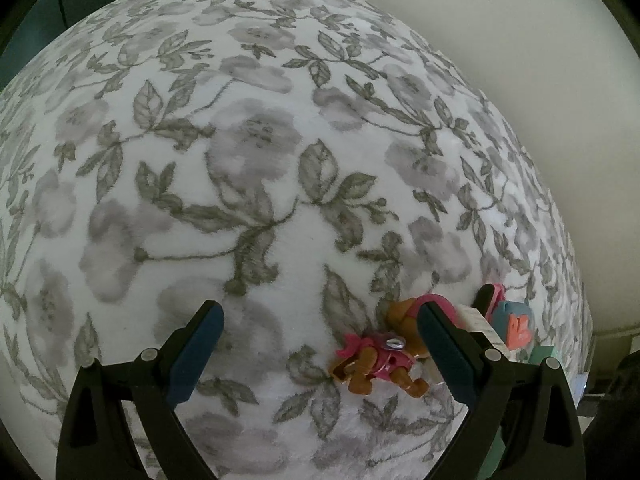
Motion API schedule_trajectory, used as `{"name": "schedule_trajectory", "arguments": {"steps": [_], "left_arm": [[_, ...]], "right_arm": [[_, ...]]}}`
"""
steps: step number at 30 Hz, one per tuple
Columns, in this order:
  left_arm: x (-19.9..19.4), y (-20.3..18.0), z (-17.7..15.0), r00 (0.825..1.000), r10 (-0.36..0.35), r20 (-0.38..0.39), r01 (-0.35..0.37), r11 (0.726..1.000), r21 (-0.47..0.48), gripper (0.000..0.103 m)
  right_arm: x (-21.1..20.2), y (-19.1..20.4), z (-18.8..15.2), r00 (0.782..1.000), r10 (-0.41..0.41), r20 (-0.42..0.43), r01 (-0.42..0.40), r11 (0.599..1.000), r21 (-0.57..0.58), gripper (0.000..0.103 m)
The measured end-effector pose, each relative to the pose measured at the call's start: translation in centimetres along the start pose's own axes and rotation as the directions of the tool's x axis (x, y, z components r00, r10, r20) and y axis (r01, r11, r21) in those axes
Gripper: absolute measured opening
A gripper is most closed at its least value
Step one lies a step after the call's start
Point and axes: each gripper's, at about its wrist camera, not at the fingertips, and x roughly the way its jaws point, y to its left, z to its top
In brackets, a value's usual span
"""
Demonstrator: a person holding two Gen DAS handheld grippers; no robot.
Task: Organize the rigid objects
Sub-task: 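Grasp the pink toy dog with the left tool while the right tool grasps the white clip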
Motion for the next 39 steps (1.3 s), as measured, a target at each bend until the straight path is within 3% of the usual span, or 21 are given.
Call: {"name": "schedule_trajectory", "arguments": {"steps": [16, 28, 39], "left_arm": [[0.8, -3.0, -1.1, 0.999, -0.019, -0.048, 0.026, 0.989, 0.148, 0.097], [1.4, -5.3, -2.1, 0.997, 0.008, -0.075, 0.014, 0.958, 0.285, 0.097], [2.8, -5.6, -2.1, 0.996, 0.025, -0.082, -0.001, 0.960, 0.280, 0.097]], "right_arm": [[-2.8, -2.6, -1.5, 1.000, 0.026, 0.003, -0.027, 0.998, 0.050, 0.032], [-3.6, -3.8, -1.9, 0.999, 0.047, -0.002, -0.046, 0.996, 0.082, 0.032], [-3.7, -4.0, -2.2, 0.999, 0.036, -0.016, -0.034, 0.996, 0.079, 0.032]]}}
